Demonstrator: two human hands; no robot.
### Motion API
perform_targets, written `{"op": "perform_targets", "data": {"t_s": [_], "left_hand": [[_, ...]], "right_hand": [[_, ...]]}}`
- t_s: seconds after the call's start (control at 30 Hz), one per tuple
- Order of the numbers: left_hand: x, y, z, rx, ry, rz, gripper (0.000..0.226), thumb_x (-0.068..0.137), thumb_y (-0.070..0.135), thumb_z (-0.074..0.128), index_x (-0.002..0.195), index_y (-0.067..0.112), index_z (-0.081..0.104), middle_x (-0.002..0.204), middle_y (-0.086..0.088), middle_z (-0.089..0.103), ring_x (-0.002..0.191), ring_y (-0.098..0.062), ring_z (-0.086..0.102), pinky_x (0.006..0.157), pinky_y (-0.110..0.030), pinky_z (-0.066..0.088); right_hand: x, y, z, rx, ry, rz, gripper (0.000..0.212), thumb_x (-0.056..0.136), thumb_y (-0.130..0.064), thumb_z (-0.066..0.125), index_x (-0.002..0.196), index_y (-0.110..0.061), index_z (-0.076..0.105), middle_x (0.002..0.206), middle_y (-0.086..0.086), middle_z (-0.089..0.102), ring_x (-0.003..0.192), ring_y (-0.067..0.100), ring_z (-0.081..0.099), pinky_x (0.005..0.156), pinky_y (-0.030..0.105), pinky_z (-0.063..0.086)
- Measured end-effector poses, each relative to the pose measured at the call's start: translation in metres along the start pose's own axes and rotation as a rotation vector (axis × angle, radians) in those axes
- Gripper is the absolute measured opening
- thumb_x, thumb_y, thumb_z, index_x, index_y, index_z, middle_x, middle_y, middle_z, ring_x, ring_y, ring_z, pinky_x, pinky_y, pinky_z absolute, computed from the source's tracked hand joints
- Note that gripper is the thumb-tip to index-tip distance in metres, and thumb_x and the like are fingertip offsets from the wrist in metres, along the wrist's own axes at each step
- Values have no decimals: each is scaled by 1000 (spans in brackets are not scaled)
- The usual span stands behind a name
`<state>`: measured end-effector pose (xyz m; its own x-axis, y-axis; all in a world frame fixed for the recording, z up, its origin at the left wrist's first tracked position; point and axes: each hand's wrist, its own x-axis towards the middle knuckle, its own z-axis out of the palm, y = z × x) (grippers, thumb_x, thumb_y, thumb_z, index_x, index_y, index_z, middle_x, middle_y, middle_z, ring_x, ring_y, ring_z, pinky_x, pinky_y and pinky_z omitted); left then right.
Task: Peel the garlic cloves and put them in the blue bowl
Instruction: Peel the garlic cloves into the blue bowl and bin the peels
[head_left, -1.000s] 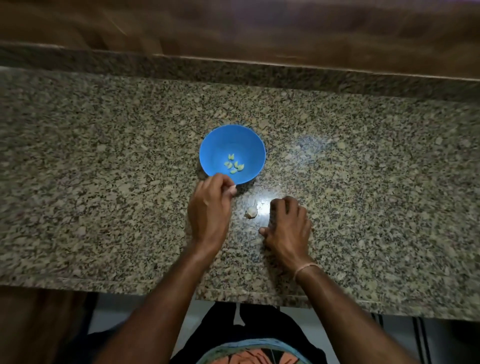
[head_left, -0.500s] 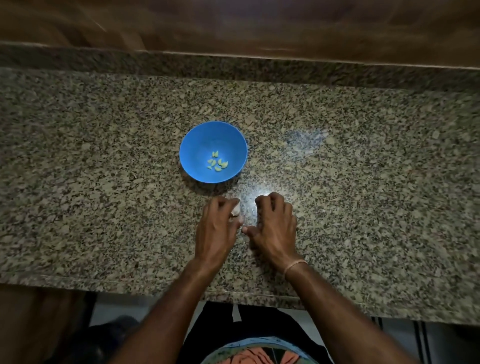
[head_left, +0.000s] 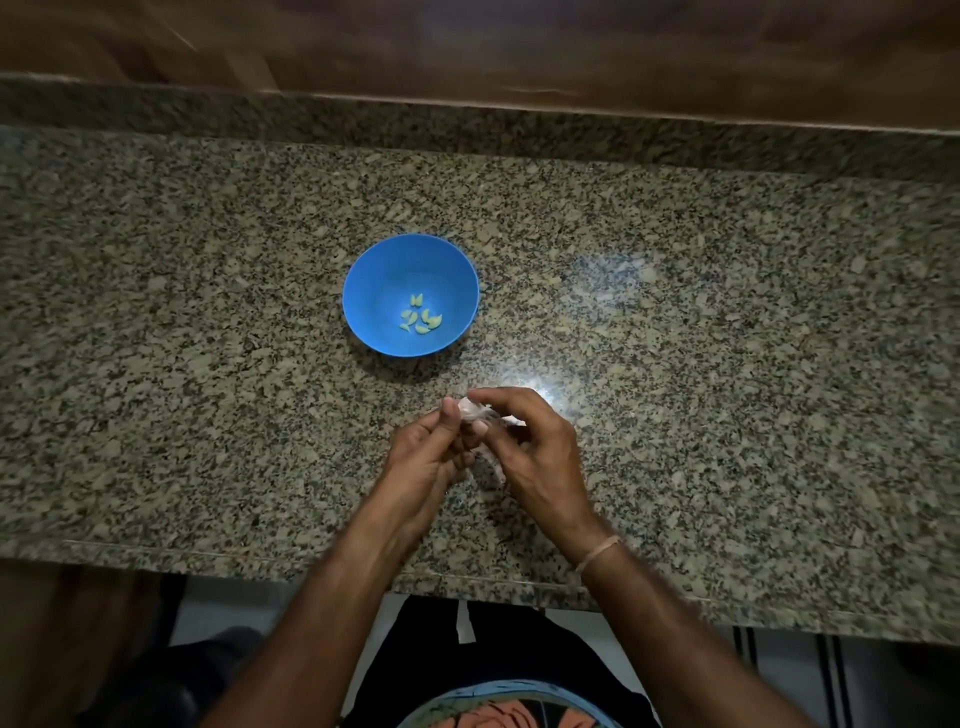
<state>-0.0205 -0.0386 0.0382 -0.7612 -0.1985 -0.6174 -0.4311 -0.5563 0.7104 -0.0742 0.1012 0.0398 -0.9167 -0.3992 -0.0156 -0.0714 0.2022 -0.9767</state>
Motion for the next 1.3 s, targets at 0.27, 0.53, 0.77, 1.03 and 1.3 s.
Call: {"op": "perform_targets", "data": {"t_s": [0.27, 0.53, 0.77, 1.03, 1.3], "left_hand": [[-7, -7, 7, -206, 17, 34, 45, 88, 36, 67, 124, 8, 68, 111, -12, 73, 95, -16, 66, 79, -24, 57], [-11, -7, 12, -152, 39, 61, 50, 89, 31, 67, 127, 0, 66, 130, -25, 69, 123, -37, 63, 98, -34, 52], [-14, -7, 17, -57, 34, 77, 35, 103, 26, 55, 122, 1, 69, 114, -20, 77, 106, -24, 75, 85, -26, 61], [-17, -8, 19, -60, -7, 109, 38, 99, 23, 57, 130, 2, 65, 120, -17, 76, 115, -25, 73, 90, -25, 59], [-11, -14, 17, -3, 61, 186, 36, 94, 24, 65, 123, 2, 70, 120, -22, 74, 122, -37, 68, 110, -48, 49]], "right_hand": [[-5, -8, -3, 195, 22, 93, 16, 94, -10, 77, 109, -16, 76, 111, -2, 77, 107, 20, 73, 91, 45, 62], [-11, -11, -7, 193, 36, 141, 12, 92, -11, 80, 103, -15, 76, 101, -7, 79, 95, 13, 74, 82, 32, 60], [-14, -9, -8, 312, 73, 260, 14, 90, -10, 80, 103, -12, 75, 102, 3, 79, 97, 28, 74, 91, 57, 60], [-13, -16, -10, 213, 58, 191, 17, 89, -9, 82, 96, -22, 73, 95, -8, 78, 85, 12, 72, 79, 31, 61], [-14, -11, -7, 171, 82, 179, 16, 86, -7, 84, 95, -13, 72, 87, -7, 75, 80, 10, 70, 75, 27, 61]]}}
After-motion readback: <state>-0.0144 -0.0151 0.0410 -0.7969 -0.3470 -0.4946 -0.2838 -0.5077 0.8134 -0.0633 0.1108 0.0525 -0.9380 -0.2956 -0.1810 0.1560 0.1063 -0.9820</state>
